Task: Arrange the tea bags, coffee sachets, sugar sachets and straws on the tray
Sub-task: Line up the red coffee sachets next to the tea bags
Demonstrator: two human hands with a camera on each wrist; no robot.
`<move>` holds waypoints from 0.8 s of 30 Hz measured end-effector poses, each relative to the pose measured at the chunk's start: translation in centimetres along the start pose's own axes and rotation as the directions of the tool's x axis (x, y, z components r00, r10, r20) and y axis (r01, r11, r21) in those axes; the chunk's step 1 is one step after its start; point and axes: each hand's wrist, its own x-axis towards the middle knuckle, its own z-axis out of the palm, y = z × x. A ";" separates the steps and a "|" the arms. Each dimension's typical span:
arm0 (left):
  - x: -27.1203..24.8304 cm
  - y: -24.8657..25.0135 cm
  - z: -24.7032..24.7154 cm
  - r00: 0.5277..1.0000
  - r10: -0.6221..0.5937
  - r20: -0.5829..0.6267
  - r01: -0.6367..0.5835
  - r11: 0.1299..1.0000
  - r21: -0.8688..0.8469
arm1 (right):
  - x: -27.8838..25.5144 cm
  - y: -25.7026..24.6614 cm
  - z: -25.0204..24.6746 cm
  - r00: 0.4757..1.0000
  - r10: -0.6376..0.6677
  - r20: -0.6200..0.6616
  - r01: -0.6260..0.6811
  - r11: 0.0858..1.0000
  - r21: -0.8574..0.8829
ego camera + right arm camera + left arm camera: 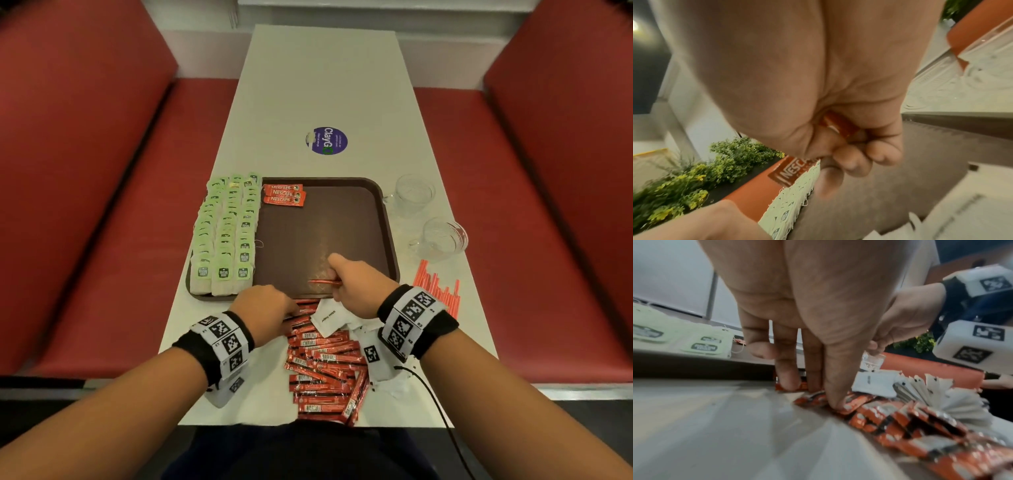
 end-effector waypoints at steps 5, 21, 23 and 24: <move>-0.1 0.3 -0.1 0.999 0.042 -0.002 -0.041 0.999 0.025 | -1.0 -0.1 0.7 0.998 0.031 -0.055 -0.023 0.991 0.134; -1.1 -3.3 -5.3 0.961 -0.116 -0.250 -0.055 0.807 -0.588 | 0.5 -0.2 0.5 0.973 -0.094 -0.208 0.136 0.971 0.196; -0.5 -3.2 -5.5 0.954 -0.113 -0.276 -0.068 0.820 -0.569 | 0.9 -0.3 0.1 0.970 -0.103 -0.221 0.147 0.969 0.197; -0.2 -3.2 -5.7 0.950 -0.097 -0.295 -0.082 0.838 -0.539 | 1.0 -0.4 0.0 0.968 -0.117 -0.224 0.163 0.966 0.199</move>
